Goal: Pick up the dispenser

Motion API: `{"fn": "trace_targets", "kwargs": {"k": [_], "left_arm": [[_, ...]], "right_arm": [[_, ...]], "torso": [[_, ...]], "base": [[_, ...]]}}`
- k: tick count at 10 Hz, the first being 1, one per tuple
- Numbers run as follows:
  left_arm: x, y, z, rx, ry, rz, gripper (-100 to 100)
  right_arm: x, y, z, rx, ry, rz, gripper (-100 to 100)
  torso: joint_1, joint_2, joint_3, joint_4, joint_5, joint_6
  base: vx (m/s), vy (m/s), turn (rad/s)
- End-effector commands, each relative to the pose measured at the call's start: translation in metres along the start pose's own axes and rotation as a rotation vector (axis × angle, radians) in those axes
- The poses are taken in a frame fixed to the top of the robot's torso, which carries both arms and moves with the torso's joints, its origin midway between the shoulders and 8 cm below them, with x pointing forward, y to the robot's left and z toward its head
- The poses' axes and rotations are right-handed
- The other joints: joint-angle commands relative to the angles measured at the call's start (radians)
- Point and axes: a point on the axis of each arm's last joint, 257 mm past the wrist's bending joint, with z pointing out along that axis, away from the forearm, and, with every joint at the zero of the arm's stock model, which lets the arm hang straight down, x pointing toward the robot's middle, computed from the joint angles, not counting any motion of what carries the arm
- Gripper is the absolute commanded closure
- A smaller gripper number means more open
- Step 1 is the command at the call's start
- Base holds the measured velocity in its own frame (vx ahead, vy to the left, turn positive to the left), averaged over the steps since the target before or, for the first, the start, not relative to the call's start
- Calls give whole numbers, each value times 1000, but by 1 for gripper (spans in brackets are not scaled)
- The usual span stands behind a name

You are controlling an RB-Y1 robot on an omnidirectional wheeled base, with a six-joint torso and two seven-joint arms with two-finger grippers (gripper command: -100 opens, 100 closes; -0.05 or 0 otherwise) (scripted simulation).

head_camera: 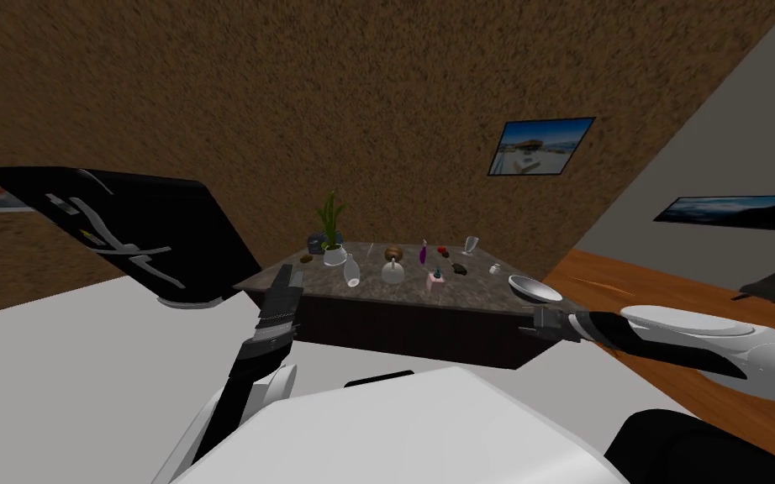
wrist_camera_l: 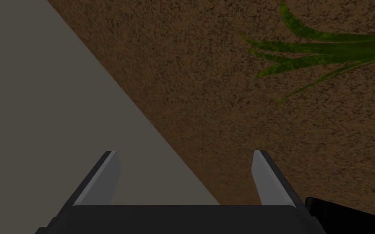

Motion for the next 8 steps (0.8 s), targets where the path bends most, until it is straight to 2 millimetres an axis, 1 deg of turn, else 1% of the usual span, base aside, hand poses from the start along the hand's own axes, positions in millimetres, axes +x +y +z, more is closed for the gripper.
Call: {"fn": "trace_targets", "kwargs": {"k": [1, 2, 3, 4, 7, 8], "left_arm": [[0, 0, 0, 0, 0, 0, 0], [0, 0, 0, 0, 0, 0, 0], [0, 0, 0, 0, 0, 0, 0], [0, 0, 0, 0, 0, 0, 0], [0, 0, 0, 0, 0, 0, 0], [0, 0, 0, 0, 0, 0, 0]], "right_arm": [[6, -16, -10, 11, 53, -45, -100], [13, -29, -18, 19, 93, -74, -100], [10, -32, -19, 19, 97, -87, -100], [14, -45, -28, 27, 135, -120, -100], [20, -77, -50, 46, 228, -199, -100], [24, -76, -52, 43, 236, -197, -100]], "torso": [[0, 0, 0, 0, 0, 0], [2, -2, -1, 0, 0, -1], [7, -4, -2, -1, 1, -1], [5, -3, -2, -1, 1, 0], [10, -7, -4, -2, 2, -1], [11, -6, -3, -2, 3, -1]], "base": [[89, 178, 128], [127, 268, 155], [105, 211, 56], [116, 214, 120], [155, 284, 174], [79, 185, 23]]}}
